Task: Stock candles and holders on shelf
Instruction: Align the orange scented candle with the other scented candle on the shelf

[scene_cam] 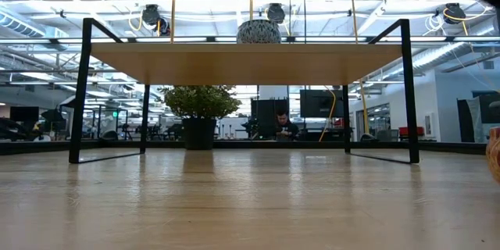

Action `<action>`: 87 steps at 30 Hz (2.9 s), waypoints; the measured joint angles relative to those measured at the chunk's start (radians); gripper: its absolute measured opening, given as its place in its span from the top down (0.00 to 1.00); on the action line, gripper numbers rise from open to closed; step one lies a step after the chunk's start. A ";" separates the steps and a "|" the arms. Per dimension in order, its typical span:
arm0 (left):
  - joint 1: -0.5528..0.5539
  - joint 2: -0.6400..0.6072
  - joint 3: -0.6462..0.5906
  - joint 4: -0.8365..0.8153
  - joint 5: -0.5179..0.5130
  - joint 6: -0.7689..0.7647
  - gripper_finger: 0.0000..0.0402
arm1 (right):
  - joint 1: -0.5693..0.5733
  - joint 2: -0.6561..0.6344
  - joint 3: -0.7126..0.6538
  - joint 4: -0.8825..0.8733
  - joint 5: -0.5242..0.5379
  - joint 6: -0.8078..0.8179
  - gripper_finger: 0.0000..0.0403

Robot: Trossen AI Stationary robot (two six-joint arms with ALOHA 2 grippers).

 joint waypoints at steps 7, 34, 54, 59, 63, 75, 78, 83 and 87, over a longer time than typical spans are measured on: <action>-0.002 0.000 0.000 0.000 0.000 -0.005 0.63 | -0.064 0.063 0.000 -0.007 -0.072 -0.088 0.28; -0.007 0.000 0.000 0.002 -0.009 -0.025 0.63 | -0.111 0.212 0.000 0.016 -0.073 -0.166 0.11; -0.007 0.000 0.000 0.000 -0.009 -0.026 0.63 | -0.100 0.230 0.000 0.070 -0.076 -0.143 0.11; -0.007 0.000 0.000 0.000 -0.009 -0.027 0.63 | -0.088 0.263 0.000 0.105 -0.097 -0.119 0.11; -0.007 0.000 0.000 0.000 -0.009 -0.036 0.63 | -0.088 0.263 0.000 0.108 -0.067 -0.118 0.11; -0.007 -0.001 0.000 0.000 -0.009 -0.037 0.63 | -0.087 0.263 0.000 0.107 -0.045 -0.122 0.11; -0.007 0.000 0.000 0.000 -0.009 -0.037 0.63 | -0.087 0.263 0.000 0.108 -0.045 -0.122 0.11; -0.007 -0.001 0.000 0.000 -0.009 -0.037 0.63 | -0.087 0.263 0.000 0.118 -0.045 -0.127 0.11; -0.007 0.000 0.000 0.000 -0.009 -0.036 0.63 | -0.087 0.265 0.000 0.123 -0.045 -0.129 0.11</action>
